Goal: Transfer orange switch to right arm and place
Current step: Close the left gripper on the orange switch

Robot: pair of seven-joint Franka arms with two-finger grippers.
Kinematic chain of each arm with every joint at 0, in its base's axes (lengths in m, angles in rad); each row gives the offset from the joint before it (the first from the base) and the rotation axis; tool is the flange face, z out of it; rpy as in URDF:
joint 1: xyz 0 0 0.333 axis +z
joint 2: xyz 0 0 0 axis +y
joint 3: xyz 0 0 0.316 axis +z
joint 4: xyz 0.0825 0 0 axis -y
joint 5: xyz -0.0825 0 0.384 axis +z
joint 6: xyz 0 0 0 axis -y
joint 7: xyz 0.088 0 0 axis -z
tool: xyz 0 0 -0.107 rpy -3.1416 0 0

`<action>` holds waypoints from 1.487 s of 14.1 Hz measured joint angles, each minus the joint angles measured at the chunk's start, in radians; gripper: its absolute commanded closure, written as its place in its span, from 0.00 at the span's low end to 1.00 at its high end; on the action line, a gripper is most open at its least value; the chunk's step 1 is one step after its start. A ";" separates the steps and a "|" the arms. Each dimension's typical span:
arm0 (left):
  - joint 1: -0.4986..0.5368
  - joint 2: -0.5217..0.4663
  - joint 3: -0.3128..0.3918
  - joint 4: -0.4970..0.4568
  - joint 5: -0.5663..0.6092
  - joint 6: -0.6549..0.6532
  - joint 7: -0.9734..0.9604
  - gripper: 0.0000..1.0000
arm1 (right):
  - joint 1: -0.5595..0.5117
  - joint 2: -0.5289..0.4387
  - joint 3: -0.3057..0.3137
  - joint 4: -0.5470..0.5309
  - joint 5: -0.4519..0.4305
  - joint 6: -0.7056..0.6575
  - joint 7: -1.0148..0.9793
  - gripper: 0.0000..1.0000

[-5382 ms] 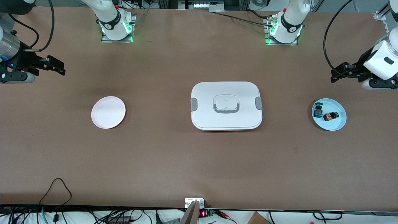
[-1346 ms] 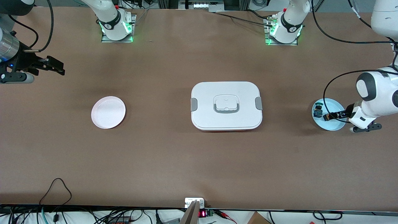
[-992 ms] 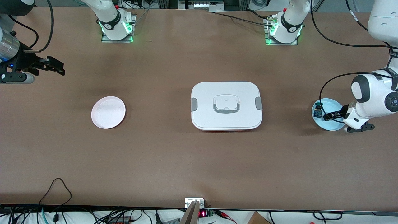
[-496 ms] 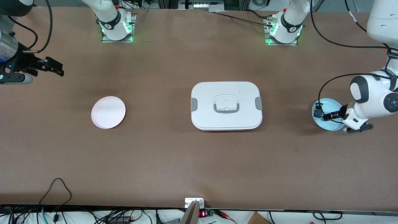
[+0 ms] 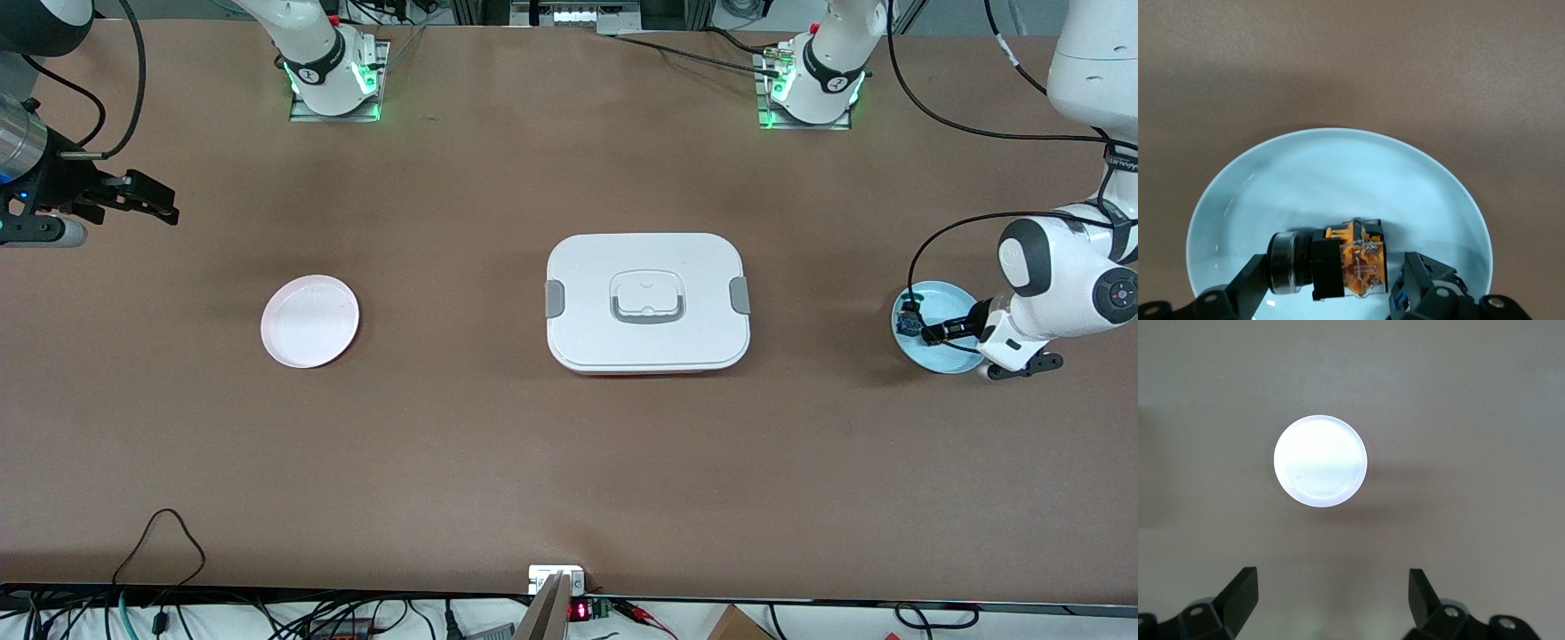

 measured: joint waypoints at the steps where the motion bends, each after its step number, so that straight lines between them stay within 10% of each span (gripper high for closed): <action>1: 0.001 0.004 0.000 0.000 0.000 0.004 0.000 0.10 | 0.000 0.000 0.000 0.000 0.000 0.000 0.000 0.00; 17: 0.012 0.009 0.001 0.016 0.000 0.012 0.000 0.12 | 0.000 0.003 0.000 -0.001 0.000 0.017 0.003 0.00; 21: 0.017 0.026 0.000 0.016 0.000 0.012 0.001 0.29 | 0.000 0.003 0.000 -0.002 0.000 0.017 0.004 0.00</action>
